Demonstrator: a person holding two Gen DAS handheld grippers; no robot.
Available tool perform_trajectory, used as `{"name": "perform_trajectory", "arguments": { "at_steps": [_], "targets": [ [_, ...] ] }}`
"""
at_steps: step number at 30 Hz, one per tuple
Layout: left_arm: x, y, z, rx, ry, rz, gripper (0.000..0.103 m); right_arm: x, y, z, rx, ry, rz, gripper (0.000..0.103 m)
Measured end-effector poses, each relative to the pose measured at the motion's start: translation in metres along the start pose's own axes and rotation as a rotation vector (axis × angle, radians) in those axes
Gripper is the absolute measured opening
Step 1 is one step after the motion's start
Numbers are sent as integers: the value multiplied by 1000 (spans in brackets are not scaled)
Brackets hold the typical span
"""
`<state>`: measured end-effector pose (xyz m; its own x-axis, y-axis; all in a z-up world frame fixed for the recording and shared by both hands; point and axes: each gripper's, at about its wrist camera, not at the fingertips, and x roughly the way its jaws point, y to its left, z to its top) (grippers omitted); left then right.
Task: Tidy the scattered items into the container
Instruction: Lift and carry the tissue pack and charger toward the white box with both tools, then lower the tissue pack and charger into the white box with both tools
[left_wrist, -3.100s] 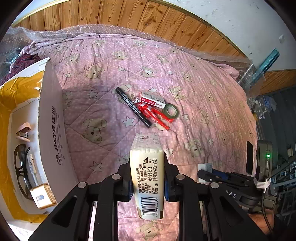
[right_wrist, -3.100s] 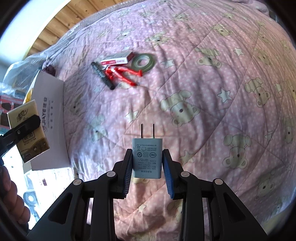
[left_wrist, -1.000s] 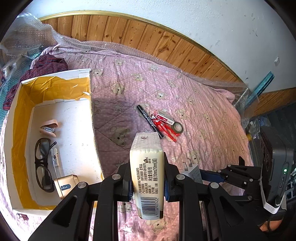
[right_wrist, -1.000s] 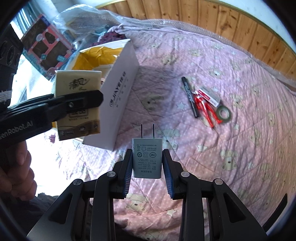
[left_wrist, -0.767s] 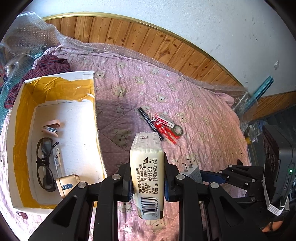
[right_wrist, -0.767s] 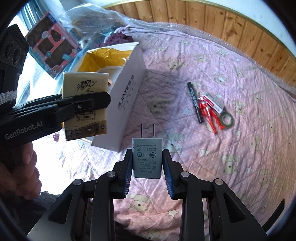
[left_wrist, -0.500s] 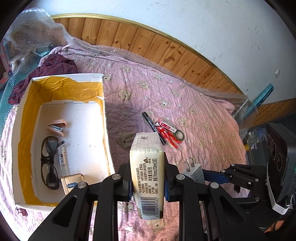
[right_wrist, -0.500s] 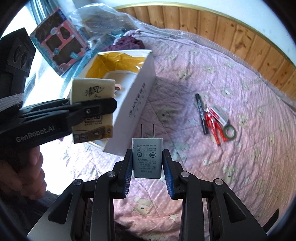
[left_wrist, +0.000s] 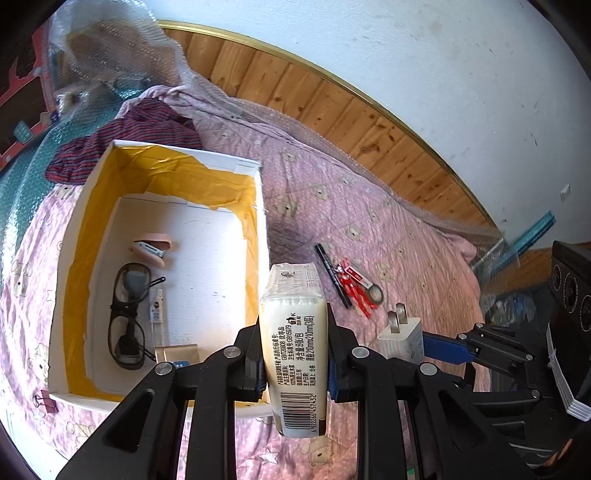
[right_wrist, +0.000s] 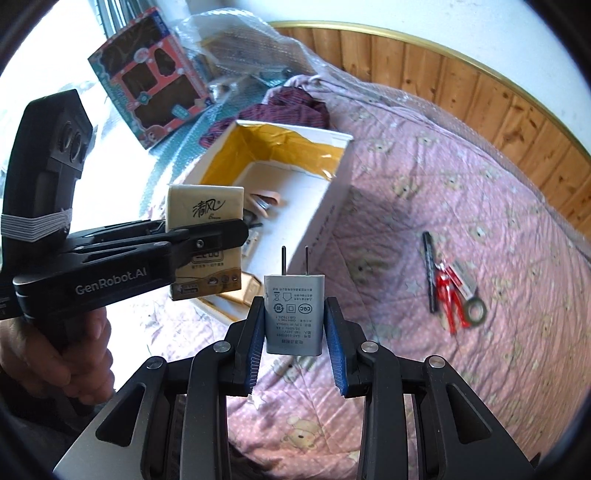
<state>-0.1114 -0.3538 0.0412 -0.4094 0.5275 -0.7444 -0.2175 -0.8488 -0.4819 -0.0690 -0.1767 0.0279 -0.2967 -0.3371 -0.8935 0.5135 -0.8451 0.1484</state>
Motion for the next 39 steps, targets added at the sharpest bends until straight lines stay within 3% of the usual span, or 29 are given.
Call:
{"name": "perform_trajectory", "arguments": {
  "at_steps": [12, 31, 39],
  "targets": [
    [-4, 19, 14, -54, -30, 8, 25, 7, 16, 30, -63, -5, 19, 33],
    [21, 62, 55, -193, 0, 16, 25, 42, 22, 80, -102, 15, 41, 33],
    [31, 78, 78, -200, -3, 35, 25, 64, 17, 96, -89, 40, 59, 33]
  ]
}}
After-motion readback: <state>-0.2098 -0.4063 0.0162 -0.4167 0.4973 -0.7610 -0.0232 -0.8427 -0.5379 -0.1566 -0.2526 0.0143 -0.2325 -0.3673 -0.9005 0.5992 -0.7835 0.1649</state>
